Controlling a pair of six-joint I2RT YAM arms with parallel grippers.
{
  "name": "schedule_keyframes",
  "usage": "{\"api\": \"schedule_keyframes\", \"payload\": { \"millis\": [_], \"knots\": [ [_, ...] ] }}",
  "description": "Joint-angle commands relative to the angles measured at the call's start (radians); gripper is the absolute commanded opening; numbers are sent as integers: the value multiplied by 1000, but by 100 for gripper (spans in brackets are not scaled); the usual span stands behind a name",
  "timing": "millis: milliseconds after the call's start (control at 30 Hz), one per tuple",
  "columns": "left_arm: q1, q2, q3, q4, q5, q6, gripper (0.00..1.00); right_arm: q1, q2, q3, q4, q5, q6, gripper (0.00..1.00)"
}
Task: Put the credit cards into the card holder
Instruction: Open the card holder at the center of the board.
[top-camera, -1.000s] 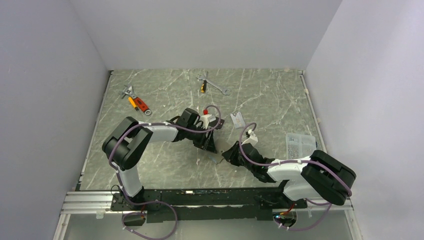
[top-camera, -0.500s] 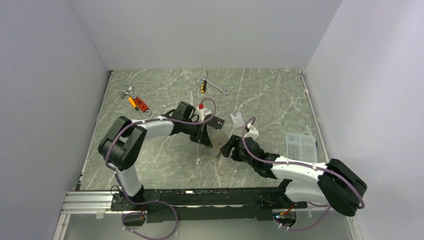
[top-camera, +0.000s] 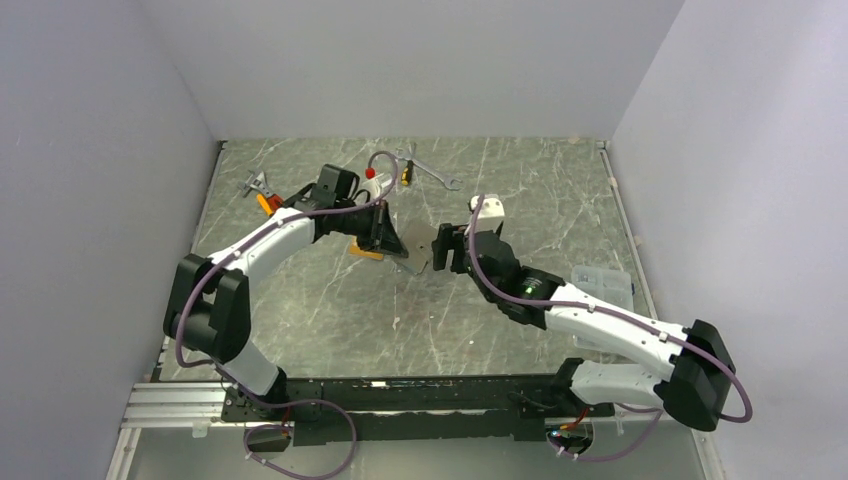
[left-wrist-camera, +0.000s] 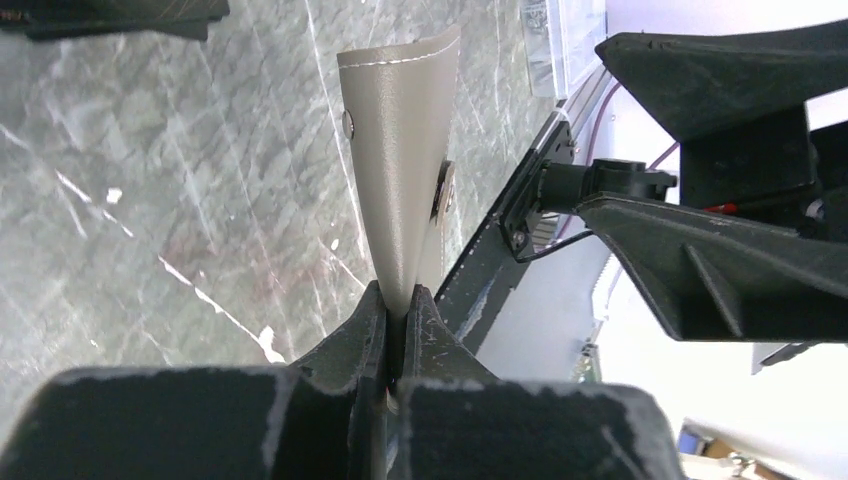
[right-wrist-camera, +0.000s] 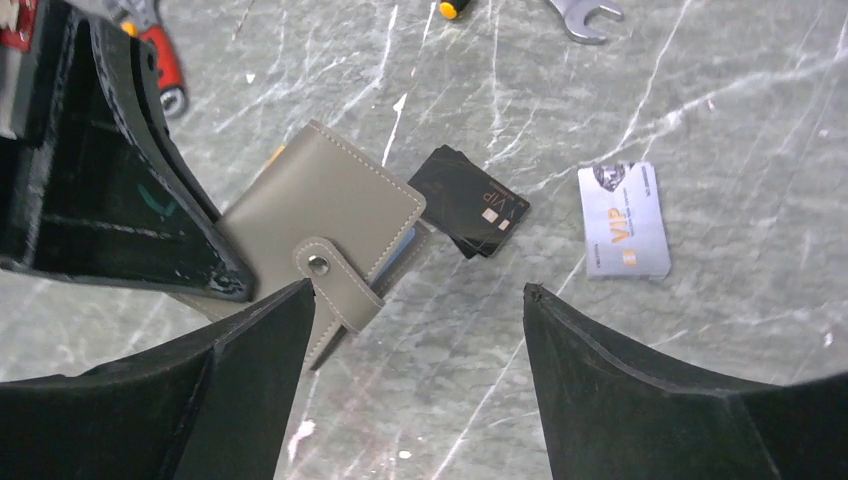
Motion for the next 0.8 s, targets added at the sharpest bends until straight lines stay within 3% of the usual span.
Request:
{"api": "schedule_keyframes", "payload": {
  "millis": [0,433,633,767],
  "knots": [
    [23,-78,-3,-51,31,-66,0,41,33,62,49,28,-183,77],
    [36,-132,-68,10,37,-139,0,160,205,177,120,34,-233,78],
    [48,-170,-103,48,61,-166,0,160,282,220,63,96,-196,62],
    [62,-177,-108,54,72,-170,0,160,306,227,13,88,-172,57]
  ]
}}
